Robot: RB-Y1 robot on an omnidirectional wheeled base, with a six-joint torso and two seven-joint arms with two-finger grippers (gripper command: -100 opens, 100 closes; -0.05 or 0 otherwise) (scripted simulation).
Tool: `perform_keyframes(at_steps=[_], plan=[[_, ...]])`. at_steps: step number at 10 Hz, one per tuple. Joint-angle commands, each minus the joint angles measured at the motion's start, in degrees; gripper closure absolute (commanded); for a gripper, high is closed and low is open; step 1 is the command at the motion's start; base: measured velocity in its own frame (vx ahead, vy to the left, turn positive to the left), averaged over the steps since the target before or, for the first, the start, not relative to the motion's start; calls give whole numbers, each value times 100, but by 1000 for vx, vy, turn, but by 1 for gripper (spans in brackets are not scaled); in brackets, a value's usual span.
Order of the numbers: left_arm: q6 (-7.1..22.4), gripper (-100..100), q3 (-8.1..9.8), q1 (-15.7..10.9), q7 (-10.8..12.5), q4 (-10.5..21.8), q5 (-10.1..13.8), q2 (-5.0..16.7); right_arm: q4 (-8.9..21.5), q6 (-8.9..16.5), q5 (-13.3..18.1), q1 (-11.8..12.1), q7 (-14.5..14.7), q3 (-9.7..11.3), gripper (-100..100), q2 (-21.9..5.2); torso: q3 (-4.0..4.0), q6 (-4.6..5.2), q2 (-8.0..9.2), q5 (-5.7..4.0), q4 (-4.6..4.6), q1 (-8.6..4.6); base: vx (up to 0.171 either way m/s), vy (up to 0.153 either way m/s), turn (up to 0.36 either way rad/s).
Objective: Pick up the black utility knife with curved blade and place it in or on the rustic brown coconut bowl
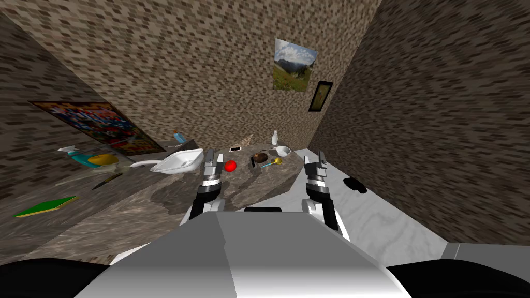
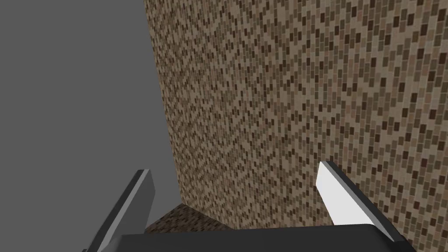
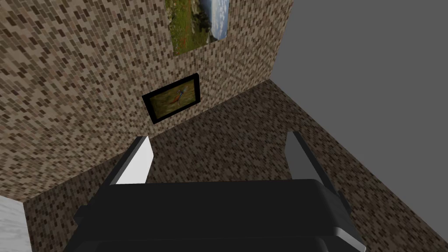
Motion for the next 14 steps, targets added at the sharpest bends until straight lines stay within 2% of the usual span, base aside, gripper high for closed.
perform_keyframes(at_steps=[1,7,11,12,13,14], plan=[[141,-100,80,70,-18,-18,72,167,0,0,0,0,0,0,0,0,0,0,0,0,0,0,-8,-19,-72],[909,-100,503,475,-116,-112,496,817,0,0,0,-1,0,1,0,1,6,1,11,-4,2,-17,-20,-48,-95],[1696,-100,879,888,-208,-191,946,1407,0,0,0,-1,0,1,0,1,6,1,10,-5,2,-23,-15,-68,-159],[1746,-100,879,888,-208,-191,946,1407,0,0,0,0,0,1,0,1,5,0,9,-5,2,-24,2,-45,-50],[1938,-100,976,1003,-233,-209,1077,1577,0,0,0,0,0,0,0,0,3,-1,4,-4,1,-16,3,-39,-127],[1970,-100,976,1003,-233,-209,1077,1577,0,0,0,0,0,0,0,0,2,1,3,-3,1,-13,4,-27,-64]])
